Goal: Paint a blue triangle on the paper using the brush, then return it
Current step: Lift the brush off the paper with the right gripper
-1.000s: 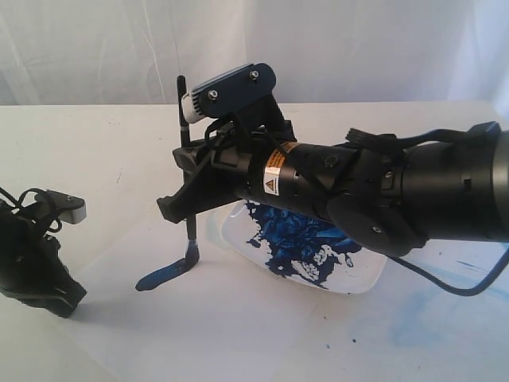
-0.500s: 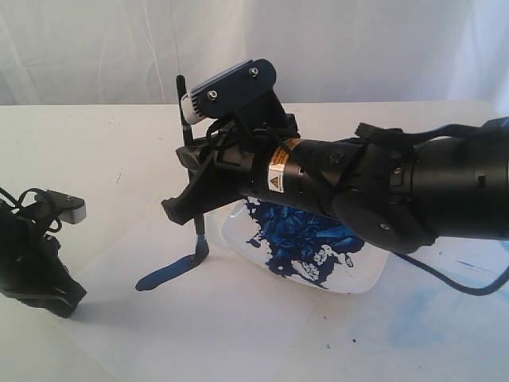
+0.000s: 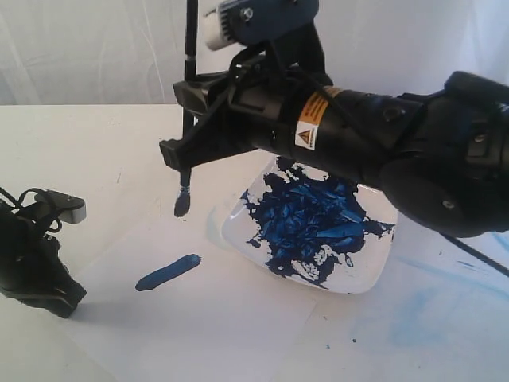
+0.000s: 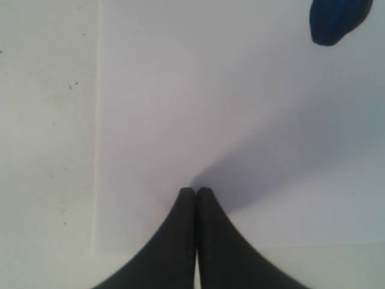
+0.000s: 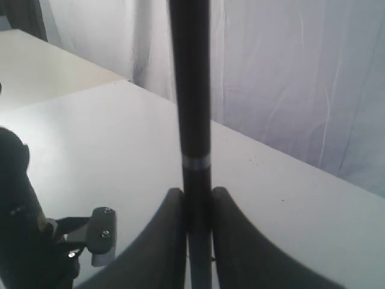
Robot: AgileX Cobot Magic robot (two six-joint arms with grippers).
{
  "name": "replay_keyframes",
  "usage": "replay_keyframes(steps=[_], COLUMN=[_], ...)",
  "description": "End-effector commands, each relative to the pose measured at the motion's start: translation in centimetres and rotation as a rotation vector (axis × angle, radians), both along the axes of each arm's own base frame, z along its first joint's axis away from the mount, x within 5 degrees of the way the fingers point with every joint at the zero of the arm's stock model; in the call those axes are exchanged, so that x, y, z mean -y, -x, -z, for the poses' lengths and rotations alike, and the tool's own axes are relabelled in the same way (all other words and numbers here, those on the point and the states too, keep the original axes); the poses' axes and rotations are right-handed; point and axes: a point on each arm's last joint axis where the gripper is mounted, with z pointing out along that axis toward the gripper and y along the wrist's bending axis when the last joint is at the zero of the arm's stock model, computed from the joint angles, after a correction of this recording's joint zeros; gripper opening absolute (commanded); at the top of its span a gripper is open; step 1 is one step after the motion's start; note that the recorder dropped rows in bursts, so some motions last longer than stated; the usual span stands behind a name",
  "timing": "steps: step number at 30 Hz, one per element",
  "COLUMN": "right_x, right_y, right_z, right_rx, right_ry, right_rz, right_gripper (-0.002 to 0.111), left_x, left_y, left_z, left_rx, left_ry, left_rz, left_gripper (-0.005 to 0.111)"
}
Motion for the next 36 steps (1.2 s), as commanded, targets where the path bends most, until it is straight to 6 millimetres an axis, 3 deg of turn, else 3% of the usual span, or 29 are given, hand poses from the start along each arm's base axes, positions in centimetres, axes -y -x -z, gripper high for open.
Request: replay_keyframes(steps=[1, 5, 12, 27, 31, 36], right_x=[-0.4, -1.9, -3.4, -4.2, -3.6, -2.4], right_y=[1.1, 1.9, 1.4, 1.5, 1.0, -0.1], right_z=[-0.5, 0.6, 3.0, 4.1, 3.2, 0.3], right_rx=[-0.064, -0.04, -0.097, -0.087, -0.136, -0.16], right_ry=[-0.04, -0.026, -0.026, -0.02, -0.022, 0.078], right_rz=[-0.024, -0.094, -0.112, -0.176, -0.126, 0.001], right_gripper=[0.0, 0.0, 0.0, 0.0, 0.0, 0.0], left_x=[0.1, 0.1, 0.1, 0.1, 0.1, 0.1], left_y=[0.2, 0.2, 0.2, 0.2, 0.2, 0.2], left_z=[0.0, 0.0, 0.0, 0.0, 0.0, 0.0], left_rx=[-0.022, -0.022, -0.029, -0.029, -0.029, -0.029], left_ry=[0.005, 0.005, 0.006, 0.006, 0.006, 0.006], left_rz=[0.007, 0.007, 0.008, 0.008, 0.008, 0.008], left_gripper=[0.0, 0.0, 0.0, 0.0, 0.0, 0.0])
